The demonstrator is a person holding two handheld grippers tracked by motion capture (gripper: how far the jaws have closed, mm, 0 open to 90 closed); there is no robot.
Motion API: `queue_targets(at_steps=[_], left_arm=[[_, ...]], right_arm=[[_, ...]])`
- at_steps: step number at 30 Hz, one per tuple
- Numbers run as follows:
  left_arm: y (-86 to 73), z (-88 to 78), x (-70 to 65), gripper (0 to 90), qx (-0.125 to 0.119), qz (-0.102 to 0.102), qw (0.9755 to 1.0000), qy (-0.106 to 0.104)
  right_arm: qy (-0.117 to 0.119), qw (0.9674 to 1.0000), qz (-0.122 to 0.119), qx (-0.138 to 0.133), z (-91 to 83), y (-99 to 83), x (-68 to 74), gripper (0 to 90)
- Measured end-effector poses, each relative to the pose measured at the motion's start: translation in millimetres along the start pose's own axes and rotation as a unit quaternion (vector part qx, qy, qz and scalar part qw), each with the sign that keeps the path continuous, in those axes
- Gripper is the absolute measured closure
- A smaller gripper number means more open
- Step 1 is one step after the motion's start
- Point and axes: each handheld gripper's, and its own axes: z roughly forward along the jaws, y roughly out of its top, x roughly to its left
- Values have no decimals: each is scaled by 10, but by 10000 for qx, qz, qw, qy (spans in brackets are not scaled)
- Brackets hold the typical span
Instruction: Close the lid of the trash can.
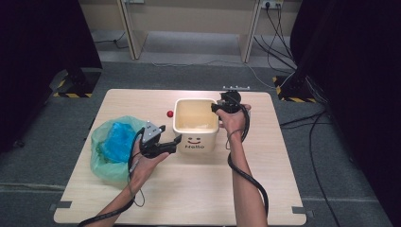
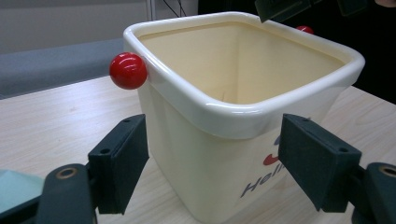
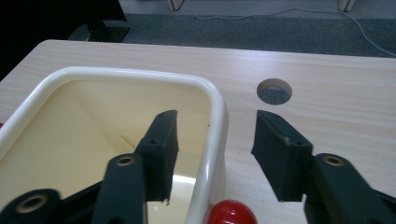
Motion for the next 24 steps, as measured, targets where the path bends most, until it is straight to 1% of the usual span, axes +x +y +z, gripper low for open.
queue_targets(at_steps=[4, 8, 9, 11, 15, 18, 24], left_arm=[[11, -15, -12, 230, 0, -48, 10000, -72], [26, -32, -24, 215, 58, -131, 9997, -214], [29, -37, -30, 208, 68, -146, 9996, -248], [32, -46, -42, 205, 75, -136, 9995, -282], [28, -68, -56, 197, 101, -161, 9992, -350], [15, -88, -66, 193, 136, -171, 9989, -408], [-22, -147, -98, 188, 202, -120, 9985, -494]], right_arm=[[117, 9999, -28, -115, -77, 22, -24, 400], [283, 9994, 85, -173, -171, 11, -61, 336], [305, 9993, 33, -191, -193, 2, -75, 325], [383, 9990, -25, -216, -244, -20, -101, 312], [576, 9979, -16, -305, -359, -86, -173, 308], [666, 9972, -15, -345, -436, -160, -240, 306], [788, 9958, 105, -447, -574, -327, -384, 296]])
